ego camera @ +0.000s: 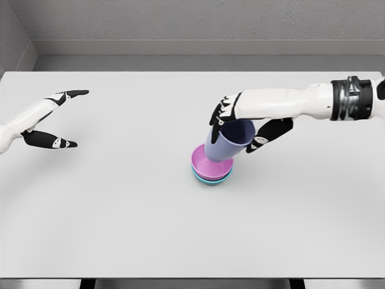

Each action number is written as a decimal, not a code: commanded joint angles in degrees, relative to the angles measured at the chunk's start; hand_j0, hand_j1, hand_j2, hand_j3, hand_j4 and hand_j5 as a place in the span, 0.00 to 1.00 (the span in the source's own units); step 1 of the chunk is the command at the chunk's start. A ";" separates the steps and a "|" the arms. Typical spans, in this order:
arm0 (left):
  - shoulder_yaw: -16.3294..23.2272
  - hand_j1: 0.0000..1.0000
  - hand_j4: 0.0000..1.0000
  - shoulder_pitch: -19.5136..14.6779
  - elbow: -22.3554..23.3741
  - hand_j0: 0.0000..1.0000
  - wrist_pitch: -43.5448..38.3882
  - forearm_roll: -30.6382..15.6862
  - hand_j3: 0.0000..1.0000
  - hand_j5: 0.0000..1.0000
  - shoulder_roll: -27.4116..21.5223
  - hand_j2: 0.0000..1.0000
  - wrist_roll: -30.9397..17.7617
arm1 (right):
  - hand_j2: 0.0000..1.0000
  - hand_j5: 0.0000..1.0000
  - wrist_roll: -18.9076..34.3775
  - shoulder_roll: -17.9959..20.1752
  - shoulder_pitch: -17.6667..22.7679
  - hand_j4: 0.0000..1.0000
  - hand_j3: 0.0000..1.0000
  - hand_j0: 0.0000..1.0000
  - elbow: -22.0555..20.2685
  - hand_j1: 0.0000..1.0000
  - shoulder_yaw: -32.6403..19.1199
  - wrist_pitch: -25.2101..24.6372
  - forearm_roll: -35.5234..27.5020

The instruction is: Stacking bowl and cup with both arms

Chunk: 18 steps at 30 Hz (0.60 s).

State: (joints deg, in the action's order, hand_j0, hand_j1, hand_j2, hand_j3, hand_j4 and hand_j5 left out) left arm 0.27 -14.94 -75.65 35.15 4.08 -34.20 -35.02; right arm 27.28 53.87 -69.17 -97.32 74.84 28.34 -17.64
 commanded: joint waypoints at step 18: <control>-0.01 1.00 1.00 0.00 -0.02 1.00 -0.15 -0.48 1.00 1.00 0.19 1.00 0.02 | 0.60 0.60 0.05 -4.12 1.58 0.60 0.60 0.60 4.24 0.60 0.31 -0.13 1.82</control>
State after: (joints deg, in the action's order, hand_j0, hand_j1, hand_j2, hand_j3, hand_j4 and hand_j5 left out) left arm 0.27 -14.94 -75.65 35.15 4.08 -33.97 -35.02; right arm 27.36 50.30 -67.59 -93.69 75.21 28.35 -15.71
